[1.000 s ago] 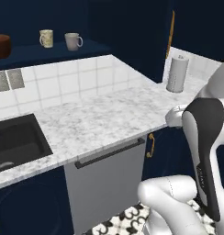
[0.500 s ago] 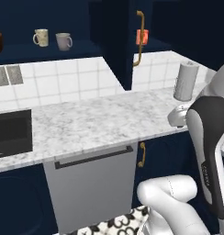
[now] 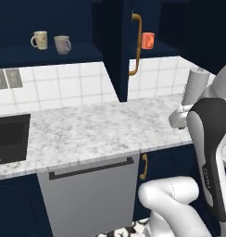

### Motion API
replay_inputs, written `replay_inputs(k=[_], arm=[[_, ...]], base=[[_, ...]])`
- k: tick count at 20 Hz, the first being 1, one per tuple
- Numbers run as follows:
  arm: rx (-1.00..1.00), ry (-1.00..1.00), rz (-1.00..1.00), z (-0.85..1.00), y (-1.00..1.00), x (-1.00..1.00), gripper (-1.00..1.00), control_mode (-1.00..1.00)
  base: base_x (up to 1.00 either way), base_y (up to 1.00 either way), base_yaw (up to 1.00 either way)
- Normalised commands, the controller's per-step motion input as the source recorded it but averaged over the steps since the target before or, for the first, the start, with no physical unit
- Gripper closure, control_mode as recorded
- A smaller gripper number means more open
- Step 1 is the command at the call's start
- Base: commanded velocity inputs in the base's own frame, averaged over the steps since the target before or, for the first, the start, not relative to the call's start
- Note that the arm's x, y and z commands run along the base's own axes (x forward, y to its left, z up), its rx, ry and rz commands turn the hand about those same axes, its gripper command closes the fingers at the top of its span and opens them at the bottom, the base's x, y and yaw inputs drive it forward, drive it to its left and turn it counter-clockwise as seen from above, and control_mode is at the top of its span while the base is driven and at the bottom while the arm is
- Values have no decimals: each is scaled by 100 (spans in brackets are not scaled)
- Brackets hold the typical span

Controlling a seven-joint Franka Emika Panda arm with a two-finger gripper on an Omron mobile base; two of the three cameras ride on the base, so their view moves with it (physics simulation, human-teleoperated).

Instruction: Gather all objects into one cabinet and sort the glasses and bowls to opposite sides.

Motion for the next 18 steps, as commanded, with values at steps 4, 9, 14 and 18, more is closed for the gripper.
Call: replay_inputs(k=[4,9,14,18], arm=[[0,0,0,0,0,0,-100,100],[0,0,0,0,0,0,-100,100],[0,0,0,0,0,0,-100,100],[0,0,0,0,0,0,-100,100]], base=[[35,-45,24],[40,-40,15],[47,-28,1],[54,-4,-2]])
